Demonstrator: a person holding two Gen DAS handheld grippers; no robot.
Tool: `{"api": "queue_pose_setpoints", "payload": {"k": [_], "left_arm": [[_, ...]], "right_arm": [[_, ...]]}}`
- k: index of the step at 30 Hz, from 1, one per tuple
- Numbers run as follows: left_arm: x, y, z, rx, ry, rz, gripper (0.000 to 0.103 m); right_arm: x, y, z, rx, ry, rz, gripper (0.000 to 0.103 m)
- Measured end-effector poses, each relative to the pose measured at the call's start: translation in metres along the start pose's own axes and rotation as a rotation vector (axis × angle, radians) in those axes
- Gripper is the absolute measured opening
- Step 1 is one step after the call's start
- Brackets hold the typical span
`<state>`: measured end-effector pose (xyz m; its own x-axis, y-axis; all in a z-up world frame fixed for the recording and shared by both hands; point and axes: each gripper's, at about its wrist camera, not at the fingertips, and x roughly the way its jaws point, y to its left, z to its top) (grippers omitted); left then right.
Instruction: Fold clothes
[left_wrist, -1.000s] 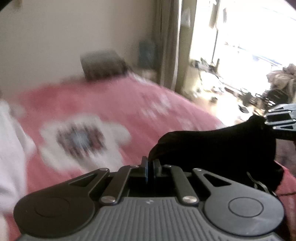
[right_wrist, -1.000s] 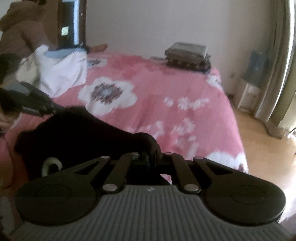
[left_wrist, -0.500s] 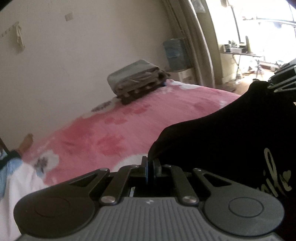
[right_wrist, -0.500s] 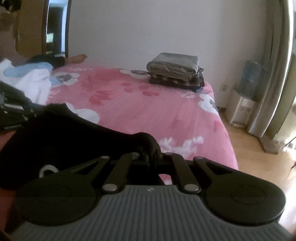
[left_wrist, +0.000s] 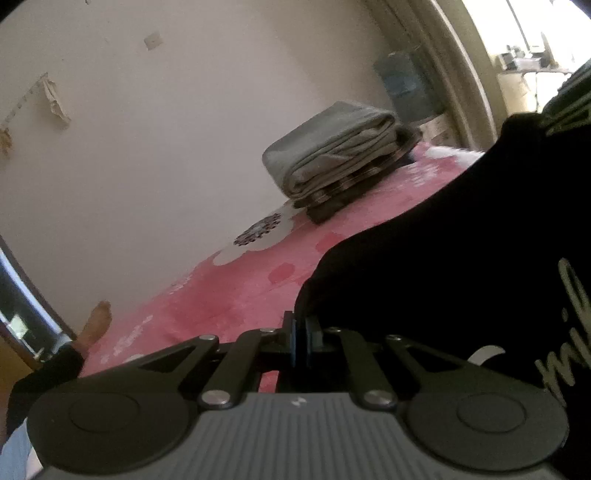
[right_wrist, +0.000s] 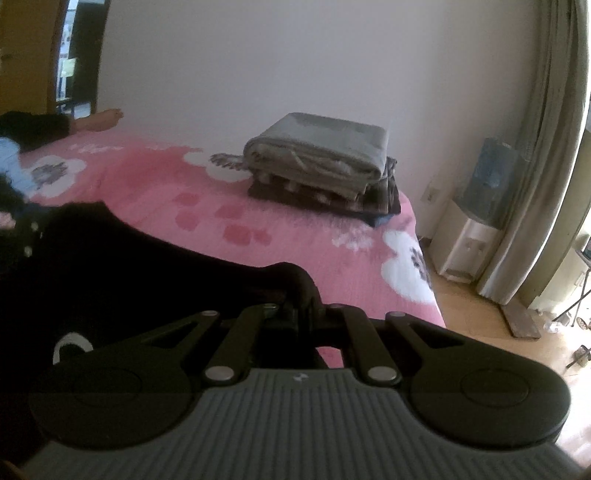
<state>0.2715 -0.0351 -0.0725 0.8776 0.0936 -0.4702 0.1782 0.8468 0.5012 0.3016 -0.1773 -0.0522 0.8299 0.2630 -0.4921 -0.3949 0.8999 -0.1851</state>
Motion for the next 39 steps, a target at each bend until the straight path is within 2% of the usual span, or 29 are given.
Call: {"api": "queue_pose_setpoints", "payload": {"k": [3,5,8,10,11,13,14,15,16,17,18,20,23,25,27,29,30,33,35,38,39], "left_arm": [[0.022,-0.007,-0.001,0.008,0.035,0.022,0.006],[0.035,-0.017,-0.007,0.011,0.071,0.027,0.006],[0.055,-0.032,-0.021,0.020,0.165,-0.003,0.014],[0.064,-0.043,-0.030,0.034,0.215,-0.006,0.019],[0.063,-0.047,-0.032,0.051,0.197,0.017,0.021],[0.062,-0.049,-0.032,0.078,0.195,0.047,0.033],[0.060,-0.045,-0.032,0.071,0.196,0.046,0.037],[0.058,-0.039,-0.031,0.045,0.200,0.036,0.047],[0.059,-0.027,-0.029,-0.015,0.213,0.013,0.058],[0.059,-0.016,-0.026,-0.076,0.225,-0.009,0.062],[0.059,-0.004,-0.024,-0.141,0.238,-0.033,0.063],[0.045,0.030,-0.028,-0.342,0.266,-0.105,0.063],[0.020,0.073,-0.040,-0.547,0.258,-0.170,0.065],[-0.001,0.094,-0.052,-0.624,0.264,-0.194,0.066],[-0.023,0.107,-0.065,-0.664,0.292,-0.239,0.067],[-0.044,0.109,-0.083,-0.660,0.344,-0.314,0.068],[-0.054,0.110,-0.091,-0.657,0.370,-0.350,0.072],[-0.072,0.094,-0.118,-0.605,0.421,-0.408,0.074],[-0.083,0.073,-0.131,-0.509,0.411,-0.392,0.074],[-0.095,0.043,-0.141,-0.378,0.355,-0.344,0.074],[-0.097,0.035,-0.144,-0.343,0.342,-0.314,0.066]], "right_arm": [[0.027,-0.001,0.002,0.026,0.013,-0.010,0.003],[0.044,0.001,-0.008,0.057,0.053,-0.002,0.003],[0.069,0.003,-0.024,0.103,0.113,0.011,0.005],[0.084,0.003,-0.035,0.141,0.146,0.022,0.013],[0.087,0.000,-0.040,0.174,0.152,0.032,0.016],[0.086,-0.006,-0.050,0.229,0.159,0.053,0.023],[0.075,-0.012,-0.052,0.241,0.153,0.063,0.032],[0.064,-0.017,-0.053,0.253,0.147,0.073,0.051],[0.054,-0.022,-0.054,0.266,0.141,0.084,0.060],[0.043,-0.027,-0.056,0.278,0.135,0.094,0.071],[0.032,-0.033,-0.057,0.291,0.129,0.104,0.074],[0.011,-0.043,-0.060,0.315,0.117,0.124,0.079],[-0.022,-0.059,-0.065,0.352,0.099,0.154,0.082],[-0.047,-0.069,-0.071,0.397,0.093,0.190,0.083],[-0.088,-0.078,-0.091,0.507,0.102,0.274,0.083],[-0.125,-0.081,-0.112,0.625,0.113,0.390,0.083],[-0.143,-0.081,-0.123,0.686,0.119,0.454,0.083],[-0.187,-0.068,-0.153,0.816,0.146,0.595,0.083],[-0.210,-0.055,-0.169,0.858,0.148,0.644,0.083],[-0.231,-0.028,-0.182,0.834,0.125,0.642,0.083],[-0.234,-0.019,-0.186,0.829,0.123,0.632,0.083]]}}
